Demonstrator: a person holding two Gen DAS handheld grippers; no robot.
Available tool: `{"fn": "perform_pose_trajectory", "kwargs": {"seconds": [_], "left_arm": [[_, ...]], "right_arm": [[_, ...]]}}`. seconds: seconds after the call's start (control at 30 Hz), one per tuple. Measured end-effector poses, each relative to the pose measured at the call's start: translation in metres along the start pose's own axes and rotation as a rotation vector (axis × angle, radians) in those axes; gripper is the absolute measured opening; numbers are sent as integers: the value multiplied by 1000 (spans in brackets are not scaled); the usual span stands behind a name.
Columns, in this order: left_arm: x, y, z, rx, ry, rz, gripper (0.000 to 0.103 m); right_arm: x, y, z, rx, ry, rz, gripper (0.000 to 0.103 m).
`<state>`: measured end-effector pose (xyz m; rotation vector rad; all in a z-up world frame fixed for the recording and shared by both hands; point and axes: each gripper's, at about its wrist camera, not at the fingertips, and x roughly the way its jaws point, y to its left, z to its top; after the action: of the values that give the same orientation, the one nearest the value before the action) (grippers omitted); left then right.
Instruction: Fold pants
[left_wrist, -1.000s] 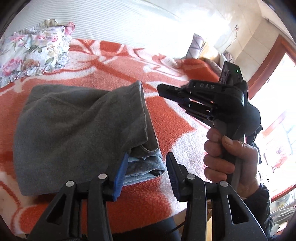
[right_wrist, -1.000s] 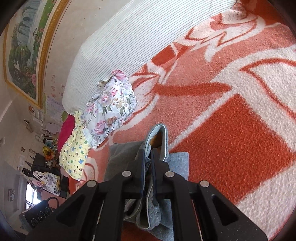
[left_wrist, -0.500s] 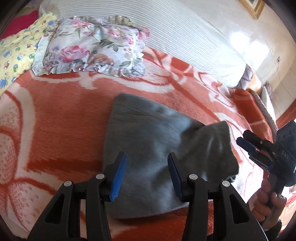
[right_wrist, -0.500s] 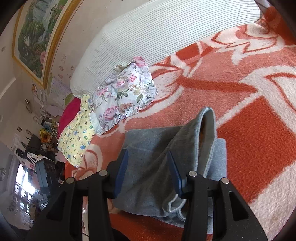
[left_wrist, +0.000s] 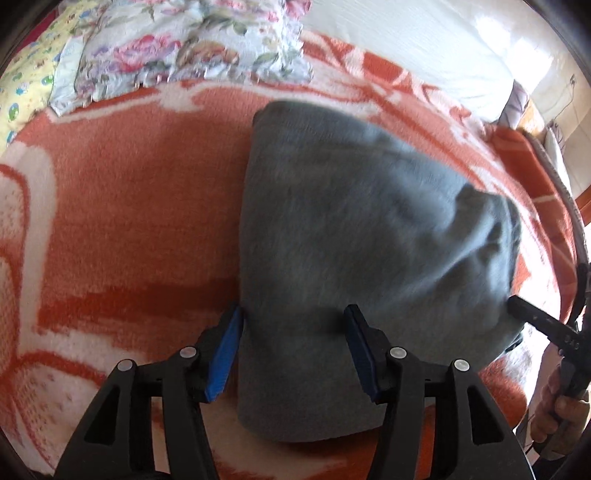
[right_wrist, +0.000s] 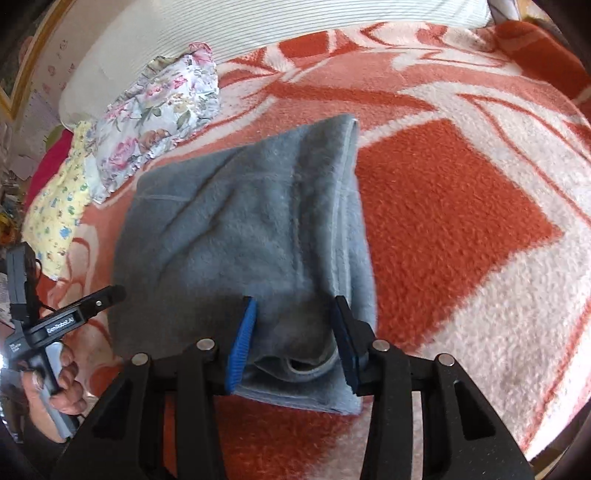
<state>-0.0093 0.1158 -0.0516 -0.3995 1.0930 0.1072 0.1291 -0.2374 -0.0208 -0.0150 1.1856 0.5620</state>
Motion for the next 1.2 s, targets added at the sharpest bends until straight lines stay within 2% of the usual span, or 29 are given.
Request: {"fn": "perform_pose_trajectory", "kwargs": {"seconds": [0.07,0.2,0.3,0.33,0.37,0.5,0.77,0.9,1.07,1.2], "left_arm": [[0,7,-3,-22,11,-23,57],[-13,15,-1,-28,-34,3,58],[-17,22,8,-47,-54,7,64],[-16,24,10,-54,-54,-1,65],[-14,26,13,-60,-47,-9,65],[-5,27,19,-77,-29,-26,65],[14,29,18,-88,9,-71,66],[21,28,18,-89,23,-73,70],[26,25,16,-82,22,-80,78],[29,14,14,-41,11,-39,84]], "right_arm": [[-3,-2,-3,6,-2,-1,49],[-10,-1,2,23,-24,17,53],[-15,-6,5,65,-57,41,64],[-14,-7,8,84,-64,43,72],[-12,-8,10,106,-69,46,76],[0,-14,14,191,-59,67,76],[6,-24,17,248,-75,91,78],[12,-27,19,257,-70,68,78],[22,-36,14,285,-63,103,81],[25,-23,10,219,-70,121,83]]}}
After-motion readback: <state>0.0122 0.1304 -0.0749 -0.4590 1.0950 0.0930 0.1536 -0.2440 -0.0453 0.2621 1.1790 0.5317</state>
